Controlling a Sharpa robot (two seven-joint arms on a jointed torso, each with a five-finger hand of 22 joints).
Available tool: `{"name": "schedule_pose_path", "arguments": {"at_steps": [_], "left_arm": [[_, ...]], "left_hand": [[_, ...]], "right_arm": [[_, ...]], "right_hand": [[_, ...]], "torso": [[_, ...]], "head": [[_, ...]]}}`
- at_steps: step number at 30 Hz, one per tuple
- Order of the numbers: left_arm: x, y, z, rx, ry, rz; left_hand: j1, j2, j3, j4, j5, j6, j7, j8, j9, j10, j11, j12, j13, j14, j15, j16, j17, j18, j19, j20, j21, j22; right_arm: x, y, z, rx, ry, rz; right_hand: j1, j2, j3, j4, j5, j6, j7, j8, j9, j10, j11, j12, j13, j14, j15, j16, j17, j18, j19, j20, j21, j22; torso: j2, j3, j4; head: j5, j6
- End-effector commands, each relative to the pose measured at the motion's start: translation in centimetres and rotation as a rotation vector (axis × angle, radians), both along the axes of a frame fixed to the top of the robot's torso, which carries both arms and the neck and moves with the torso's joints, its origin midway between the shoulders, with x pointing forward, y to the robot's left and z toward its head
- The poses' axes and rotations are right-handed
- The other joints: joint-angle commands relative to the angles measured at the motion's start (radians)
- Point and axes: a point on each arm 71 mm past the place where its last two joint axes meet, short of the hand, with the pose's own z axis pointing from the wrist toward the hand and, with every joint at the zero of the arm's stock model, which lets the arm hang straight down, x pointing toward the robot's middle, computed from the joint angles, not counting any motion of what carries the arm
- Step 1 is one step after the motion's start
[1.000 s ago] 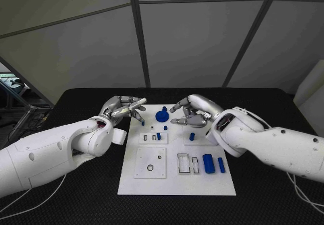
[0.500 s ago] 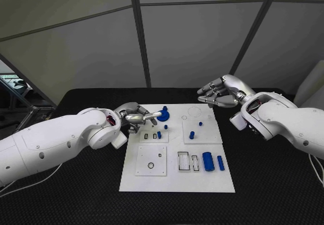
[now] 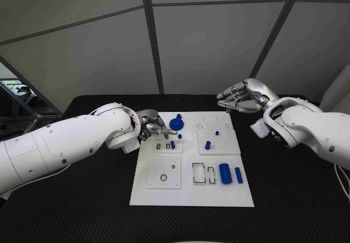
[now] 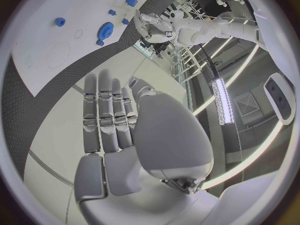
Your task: Assemble the parts on the task board
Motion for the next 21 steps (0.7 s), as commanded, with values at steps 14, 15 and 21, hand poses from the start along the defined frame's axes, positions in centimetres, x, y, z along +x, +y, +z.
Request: {"name": "schedule_pose_path", "arguments": {"at_steps": [14,15,21], "left_arm": [[0.6,-1.1,-0.4,0.198,0.039,-0.077],[0.7,-1.2,-0.4,0.206,0.041,-0.082],[0.8,-1.5,-0.7,0.230,0.052,-0.100]], "left_hand": [[-0.008,0.014,-0.023,0.004,0.005,-0.025,-0.003,0.039,0.048,-0.001,-0.003,0.016,0.024,0.063,-0.002,0.000,0.108,-0.025,0.019,-0.001,0.018,0.032],[-0.010,0.015,-0.024,0.004,0.005,-0.025,-0.003,0.041,0.050,-0.001,-0.003,0.017,0.026,0.063,-0.002,0.000,0.108,-0.025,0.019,-0.001,0.018,0.033],[-0.015,0.018,-0.028,0.004,0.005,-0.029,-0.004,0.047,0.059,-0.001,-0.004,0.018,0.027,0.063,-0.003,0.000,0.108,-0.026,0.020,-0.001,0.019,0.036]], "right_arm": [[0.4,0.3,0.0,0.011,0.002,-0.003],[0.4,0.3,0.0,0.011,0.002,-0.003],[0.5,0.3,0.0,0.011,0.001,-0.004]], "right_hand": [[-0.008,-0.013,0.008,-0.003,0.008,0.003,0.006,-0.008,0.000,0.003,0.009,-0.012,-0.031,0.013,0.006,-0.048,-0.015,0.010,0.007,0.006,-0.028,-0.018],[-0.009,-0.013,0.008,-0.004,0.008,0.003,0.006,-0.008,0.000,0.002,0.009,-0.012,-0.033,0.013,0.006,-0.051,-0.016,0.010,0.006,0.006,-0.030,-0.019],[-0.011,-0.014,0.008,-0.004,0.012,0.001,0.007,-0.009,0.000,0.000,0.011,-0.012,-0.038,0.013,0.008,-0.060,-0.018,0.010,0.006,0.008,-0.036,-0.023]], "torso": [[0.003,-0.0018,0.0005],[0.003,-0.0017,-0.0001],[0.004,-0.0015,-0.0008]], "head": [[0.005,-0.009],[0.006,-0.009],[0.008,-0.011]]}}
